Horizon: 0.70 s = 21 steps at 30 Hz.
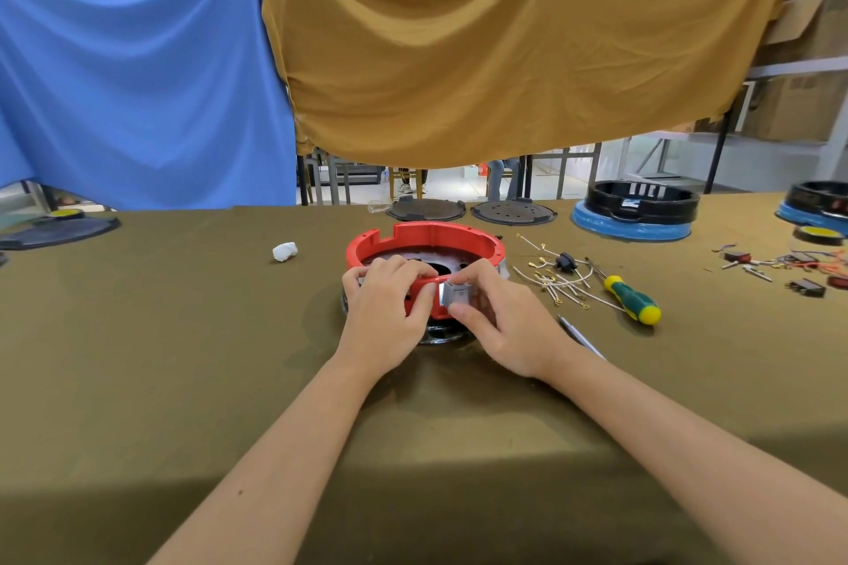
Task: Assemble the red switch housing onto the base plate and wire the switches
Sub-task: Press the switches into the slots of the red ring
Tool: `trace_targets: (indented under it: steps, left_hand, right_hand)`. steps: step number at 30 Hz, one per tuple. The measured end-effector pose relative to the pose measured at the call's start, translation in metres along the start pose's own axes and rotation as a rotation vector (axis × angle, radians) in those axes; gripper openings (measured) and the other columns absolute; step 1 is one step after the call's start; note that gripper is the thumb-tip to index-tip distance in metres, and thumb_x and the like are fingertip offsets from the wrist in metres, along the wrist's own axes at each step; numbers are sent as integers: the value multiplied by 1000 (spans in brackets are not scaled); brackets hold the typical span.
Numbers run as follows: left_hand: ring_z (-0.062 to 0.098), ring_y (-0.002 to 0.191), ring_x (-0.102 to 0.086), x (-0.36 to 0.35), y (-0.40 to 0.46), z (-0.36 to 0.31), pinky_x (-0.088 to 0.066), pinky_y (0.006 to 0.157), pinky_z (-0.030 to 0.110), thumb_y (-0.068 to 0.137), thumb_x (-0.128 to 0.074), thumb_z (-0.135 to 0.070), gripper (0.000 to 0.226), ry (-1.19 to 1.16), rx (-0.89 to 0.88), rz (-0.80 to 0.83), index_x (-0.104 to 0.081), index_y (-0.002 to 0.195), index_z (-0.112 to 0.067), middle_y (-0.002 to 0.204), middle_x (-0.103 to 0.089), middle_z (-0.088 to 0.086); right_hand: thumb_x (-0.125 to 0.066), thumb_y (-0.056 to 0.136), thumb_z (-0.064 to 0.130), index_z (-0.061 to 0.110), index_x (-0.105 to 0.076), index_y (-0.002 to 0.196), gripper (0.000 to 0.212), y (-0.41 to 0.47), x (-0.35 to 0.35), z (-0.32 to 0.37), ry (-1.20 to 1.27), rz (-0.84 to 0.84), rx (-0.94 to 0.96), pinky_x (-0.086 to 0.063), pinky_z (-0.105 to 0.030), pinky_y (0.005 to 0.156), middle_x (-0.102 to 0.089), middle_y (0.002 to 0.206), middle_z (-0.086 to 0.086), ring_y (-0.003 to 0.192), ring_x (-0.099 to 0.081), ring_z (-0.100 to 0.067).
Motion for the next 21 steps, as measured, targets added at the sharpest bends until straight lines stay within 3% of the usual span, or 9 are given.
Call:
trace_targets:
  steps: [4,13,15,18,21]
  left_hand:
    - [-5,90,-42,0,0,0,-17,86,26,91,-53,-31,19,-13,-1,-5,-68,102,-31,96,-58,-20]
    - [2,92,-49,1,-1,-1,-20,88,30,90,-54,-36,17,-52,-3,19,-67,102,-33,96,-59,-17]
    - [4,92,-50,0,0,-1,-22,90,32,89,-54,-40,19,-72,3,26,-67,101,-33,97,-60,-17]
    - [4,94,-50,1,-1,-1,-23,94,34,88,-54,-47,24,-95,14,31,-66,103,-32,98,-59,-17]
    - [4,94,-51,2,-1,-2,-24,95,34,88,-54,-49,25,-92,18,25,-66,102,-32,98,-60,-17]
  right_hand:
    - [-58,98,27,14,-53,120,26,0,-1,1,-24,10,6,-34,-13,58,-43,70,26,63,-51,5]
    - [-76,84,36,17,-59,108,35,3,7,-4,7,-140,-61,-43,-26,58,-54,66,10,57,-49,-5]
    - [-79,78,43,19,-59,104,41,2,10,-10,-5,-185,-89,-43,-25,60,-54,73,12,66,-50,-6]
    - [-79,76,49,19,-62,110,48,4,10,-17,-34,-208,-102,-41,-17,82,-54,104,8,99,-47,-8]
    - [-68,83,55,21,-64,121,51,5,7,-20,-74,-140,-106,-35,-28,102,-52,125,5,121,-37,-10]
Point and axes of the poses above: each hand's wrist, its own y-axis towards the middle knuckle, its own x-axis out of the back of the hand, z = x × y, the point moved 5 cm from there along y, towards the middle knuckle
